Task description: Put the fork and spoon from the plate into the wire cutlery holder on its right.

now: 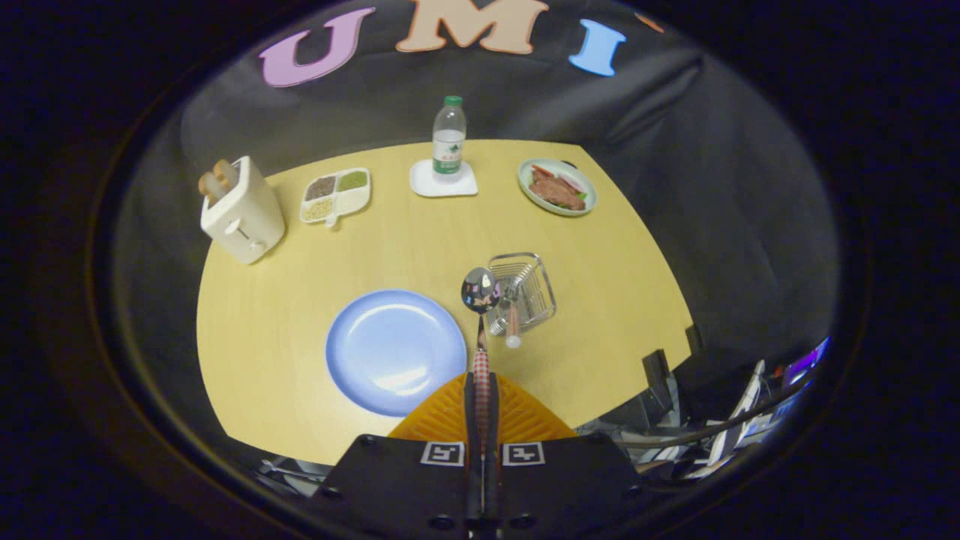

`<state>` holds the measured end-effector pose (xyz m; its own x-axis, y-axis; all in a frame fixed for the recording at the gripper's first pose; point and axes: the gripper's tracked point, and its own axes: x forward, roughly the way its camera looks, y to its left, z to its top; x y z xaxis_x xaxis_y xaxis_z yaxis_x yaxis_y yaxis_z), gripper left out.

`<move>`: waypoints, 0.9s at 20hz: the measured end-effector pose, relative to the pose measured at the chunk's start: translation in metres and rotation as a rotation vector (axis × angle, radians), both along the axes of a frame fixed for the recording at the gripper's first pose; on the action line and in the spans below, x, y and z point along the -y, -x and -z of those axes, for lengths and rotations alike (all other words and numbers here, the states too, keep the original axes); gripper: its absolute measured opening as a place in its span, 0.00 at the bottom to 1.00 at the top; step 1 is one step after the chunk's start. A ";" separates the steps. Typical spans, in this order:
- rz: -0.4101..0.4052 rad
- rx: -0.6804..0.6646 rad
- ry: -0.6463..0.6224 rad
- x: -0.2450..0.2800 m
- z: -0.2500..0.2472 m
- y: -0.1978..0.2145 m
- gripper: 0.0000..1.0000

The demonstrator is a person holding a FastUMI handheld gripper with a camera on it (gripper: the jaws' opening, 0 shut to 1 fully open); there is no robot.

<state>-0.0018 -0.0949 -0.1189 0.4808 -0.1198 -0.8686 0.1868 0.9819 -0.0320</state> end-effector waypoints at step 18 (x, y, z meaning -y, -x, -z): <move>0.168 -0.372 -0.202 0.025 0.061 -0.072 0.05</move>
